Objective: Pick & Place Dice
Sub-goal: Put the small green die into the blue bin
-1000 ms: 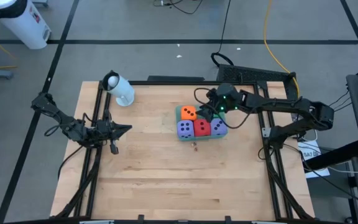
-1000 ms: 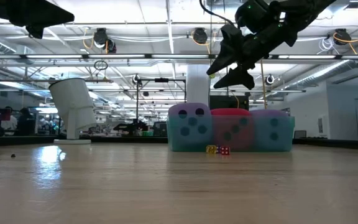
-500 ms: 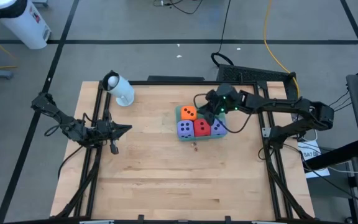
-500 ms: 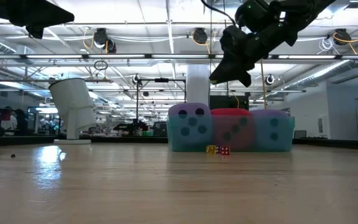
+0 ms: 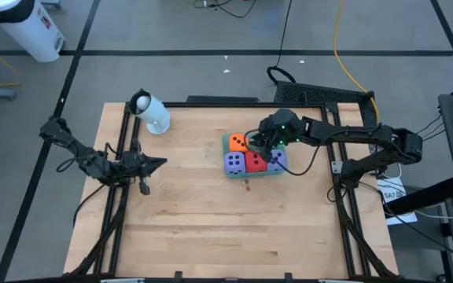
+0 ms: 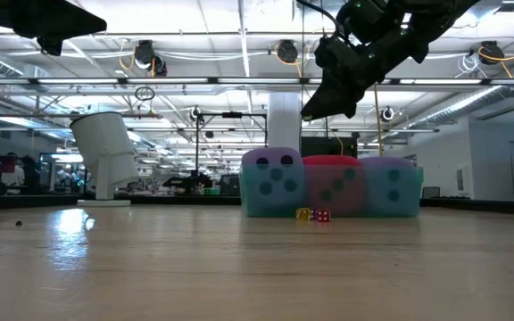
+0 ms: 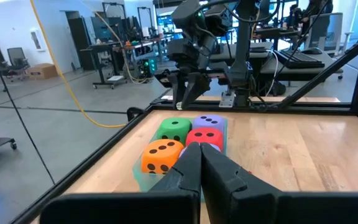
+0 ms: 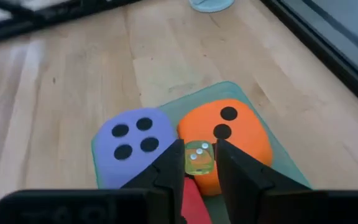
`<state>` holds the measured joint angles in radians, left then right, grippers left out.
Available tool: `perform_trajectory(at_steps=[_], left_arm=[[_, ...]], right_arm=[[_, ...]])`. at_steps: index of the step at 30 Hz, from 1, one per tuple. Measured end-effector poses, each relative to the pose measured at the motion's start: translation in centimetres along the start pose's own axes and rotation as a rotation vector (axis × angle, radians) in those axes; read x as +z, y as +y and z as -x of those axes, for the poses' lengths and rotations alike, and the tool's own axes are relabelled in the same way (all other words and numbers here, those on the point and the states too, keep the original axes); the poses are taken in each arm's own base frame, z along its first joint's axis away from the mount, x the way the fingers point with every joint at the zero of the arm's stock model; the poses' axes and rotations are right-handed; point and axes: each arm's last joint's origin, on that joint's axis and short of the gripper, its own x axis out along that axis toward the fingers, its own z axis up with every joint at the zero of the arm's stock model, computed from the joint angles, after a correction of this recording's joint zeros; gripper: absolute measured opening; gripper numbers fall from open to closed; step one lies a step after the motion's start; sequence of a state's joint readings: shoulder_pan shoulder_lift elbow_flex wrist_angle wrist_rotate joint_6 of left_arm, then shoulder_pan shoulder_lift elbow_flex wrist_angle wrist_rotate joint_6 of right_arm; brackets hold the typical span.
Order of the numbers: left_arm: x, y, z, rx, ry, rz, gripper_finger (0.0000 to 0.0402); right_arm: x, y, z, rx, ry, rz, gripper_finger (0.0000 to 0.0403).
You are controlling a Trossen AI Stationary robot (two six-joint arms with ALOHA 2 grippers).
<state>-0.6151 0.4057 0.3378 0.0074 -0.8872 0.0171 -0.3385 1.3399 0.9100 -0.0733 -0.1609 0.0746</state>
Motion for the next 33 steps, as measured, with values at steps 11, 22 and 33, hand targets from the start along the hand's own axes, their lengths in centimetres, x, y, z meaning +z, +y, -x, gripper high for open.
perform_trajectory(at_steps=[11, 22, 33], left_arm=[[0.1, -0.6, 0.0, -0.219, -0.010, -0.002, 0.0005], [-0.5, -2.0, -3.9, -0.200, 0.012, -0.015, 0.0002], [0.8, -2.8, -6.1, -0.311, -0.191, 0.088, 0.0001]], right_arm=[[-0.3, 3.5, -0.4, -0.156, 0.011, 0.458, 0.0089], [0.5, 5.2, -0.3, -0.152, -0.099, 0.584, 0.0140], [1.4, 7.0, 0.0, -0.118, -0.238, 0.639, 0.0147]])
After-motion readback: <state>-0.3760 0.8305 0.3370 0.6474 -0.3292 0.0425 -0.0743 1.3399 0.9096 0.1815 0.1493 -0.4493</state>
